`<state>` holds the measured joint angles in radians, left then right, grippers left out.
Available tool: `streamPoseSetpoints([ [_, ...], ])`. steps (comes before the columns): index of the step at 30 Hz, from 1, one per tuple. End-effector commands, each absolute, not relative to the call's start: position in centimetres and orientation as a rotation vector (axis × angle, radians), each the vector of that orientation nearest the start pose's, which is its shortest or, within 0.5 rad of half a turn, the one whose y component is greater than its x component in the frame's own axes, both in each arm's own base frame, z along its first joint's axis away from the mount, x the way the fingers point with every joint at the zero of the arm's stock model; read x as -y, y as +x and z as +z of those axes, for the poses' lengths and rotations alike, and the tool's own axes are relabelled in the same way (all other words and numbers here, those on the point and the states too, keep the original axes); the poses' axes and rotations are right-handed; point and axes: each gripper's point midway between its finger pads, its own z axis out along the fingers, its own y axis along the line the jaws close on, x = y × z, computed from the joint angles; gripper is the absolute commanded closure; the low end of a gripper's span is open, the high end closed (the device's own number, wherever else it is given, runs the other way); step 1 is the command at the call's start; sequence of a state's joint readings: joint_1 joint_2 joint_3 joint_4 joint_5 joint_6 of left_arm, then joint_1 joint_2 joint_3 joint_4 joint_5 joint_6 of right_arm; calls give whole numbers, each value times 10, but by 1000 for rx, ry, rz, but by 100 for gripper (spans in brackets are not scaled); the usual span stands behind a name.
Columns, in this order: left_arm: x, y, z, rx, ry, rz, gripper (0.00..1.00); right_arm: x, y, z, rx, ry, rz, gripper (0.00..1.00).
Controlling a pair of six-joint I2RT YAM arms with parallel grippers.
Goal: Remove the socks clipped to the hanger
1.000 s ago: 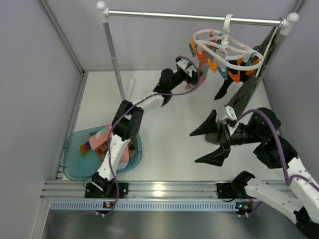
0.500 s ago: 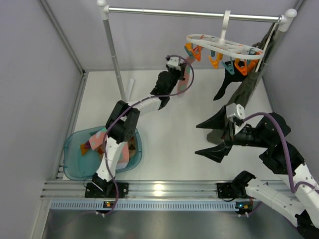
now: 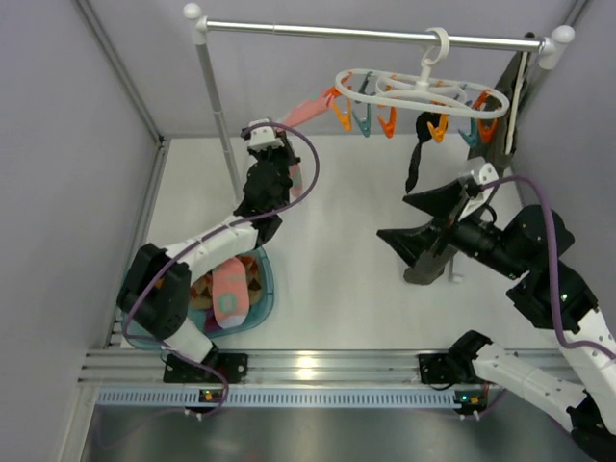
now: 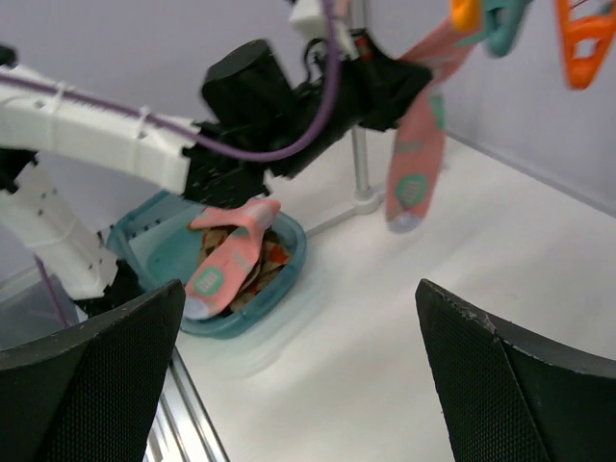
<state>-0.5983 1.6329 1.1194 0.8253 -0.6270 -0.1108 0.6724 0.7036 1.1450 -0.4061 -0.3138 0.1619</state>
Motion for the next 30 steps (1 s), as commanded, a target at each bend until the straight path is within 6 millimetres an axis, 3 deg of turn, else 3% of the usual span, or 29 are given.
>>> streamPoseSetpoints([
  [1, 186, 426, 364, -1226, -283, -317, 100, -198, 179, 437, -1492, -511, 853, 1],
  [4, 202, 392, 369, -1217, -198, -411, 100, -203, 187, 452, -1499, -499, 851, 1],
  [5, 215, 374, 374, -1210, -147, -434, 100, -202, 186, 463, -1490, -500, 845, 0],
  [7, 229, 356, 377, -1195, -86, -437, 100, -208, 193, 465, -1510, -517, 842, 0],
  [8, 249, 338, 378, -1195, -31, -455, 100, -208, 190, 478, -1493, -519, 851, 1],
  [10, 258, 321, 381, -1197, -20, -463, 100, -213, 195, 483, -1502, -516, 861, 1],
  [11, 272, 305, 381, -1201, 12, -484, 100, -211, 193, 491, -1491, -504, 864, 1],
  [13, 275, 294, 379, -1227, -21, -462, 100, -212, 200, 492, -1523, -460, 872, 1],
  [14, 288, 280, 378, -1235, 14, -477, 100, -210, 202, 499, -1523, -433, 863, 1],
  [17, 309, 262, 368, -1274, 39, -468, 100, -213, 210, 495, -1573, -411, 857, 3],
  [24, 346, 255, 346, -1330, 88, -410, 100, -239, 222, 489, -1649, -454, 913, 13],
  [25, 353, 255, 350, -1325, 91, -413, 100, -241, 223, 488, -1666, -456, 914, 14],
  [26, 364, 257, 338, -1338, 126, -385, 100, -240, 224, 495, -1654, -450, 911, 15],
  [28, 378, 256, 343, -1331, 141, -383, 100, -243, 234, 489, -1693, -432, 885, 19],
  [30, 394, 256, 333, -1336, 174, -365, 100, -246, 243, 487, -1714, -420, 862, 25],
])
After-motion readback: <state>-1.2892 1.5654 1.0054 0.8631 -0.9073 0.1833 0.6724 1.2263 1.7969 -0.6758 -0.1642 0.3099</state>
